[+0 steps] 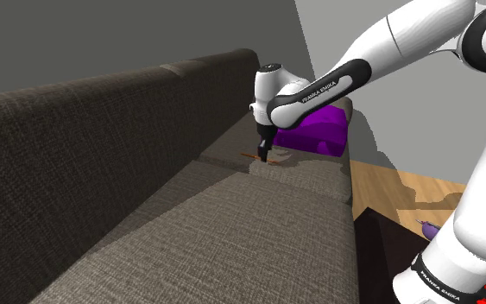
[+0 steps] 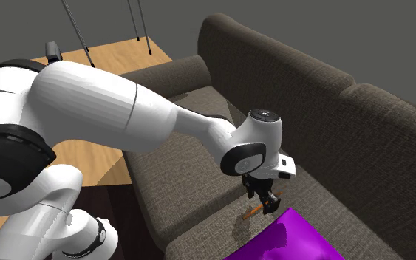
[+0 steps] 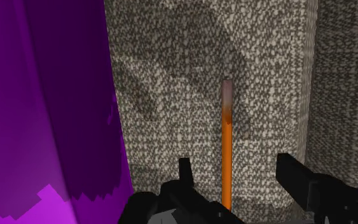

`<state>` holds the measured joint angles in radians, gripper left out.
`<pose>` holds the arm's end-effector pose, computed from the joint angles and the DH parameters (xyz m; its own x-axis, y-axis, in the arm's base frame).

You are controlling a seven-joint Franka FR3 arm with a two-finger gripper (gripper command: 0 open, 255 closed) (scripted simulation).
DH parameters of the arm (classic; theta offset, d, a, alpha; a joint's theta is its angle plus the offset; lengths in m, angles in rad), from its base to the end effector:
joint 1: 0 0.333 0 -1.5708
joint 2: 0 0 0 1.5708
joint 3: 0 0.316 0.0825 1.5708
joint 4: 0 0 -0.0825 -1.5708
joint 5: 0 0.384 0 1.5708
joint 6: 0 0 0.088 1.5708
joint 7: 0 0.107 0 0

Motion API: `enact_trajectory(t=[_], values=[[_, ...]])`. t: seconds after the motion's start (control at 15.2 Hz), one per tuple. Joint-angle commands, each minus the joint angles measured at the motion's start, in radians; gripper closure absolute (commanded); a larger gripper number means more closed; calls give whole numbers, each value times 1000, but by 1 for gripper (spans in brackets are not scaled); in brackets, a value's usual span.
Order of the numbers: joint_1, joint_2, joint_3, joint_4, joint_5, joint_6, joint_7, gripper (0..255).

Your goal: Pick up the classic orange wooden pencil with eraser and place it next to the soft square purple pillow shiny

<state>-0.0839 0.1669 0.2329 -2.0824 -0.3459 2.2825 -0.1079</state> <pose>0.5720 0.0752 0.3534 0.8898 0.4562 -0.0088 0.4459 -0.8653 0.2290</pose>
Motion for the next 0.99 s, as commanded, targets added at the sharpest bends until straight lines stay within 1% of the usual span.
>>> enact_trajectory(t=[0.0, 0.2, 0.46, 0.92], values=[[0, 0, 0, 0, 0, 0, 0, 0], [0, 0, 0, 0, 0, 0, 0, 0], [8, -70, 17, 41, 44, -108, -28, 0], [8, -70, 17, 41, 44, -108, -28, 0]])
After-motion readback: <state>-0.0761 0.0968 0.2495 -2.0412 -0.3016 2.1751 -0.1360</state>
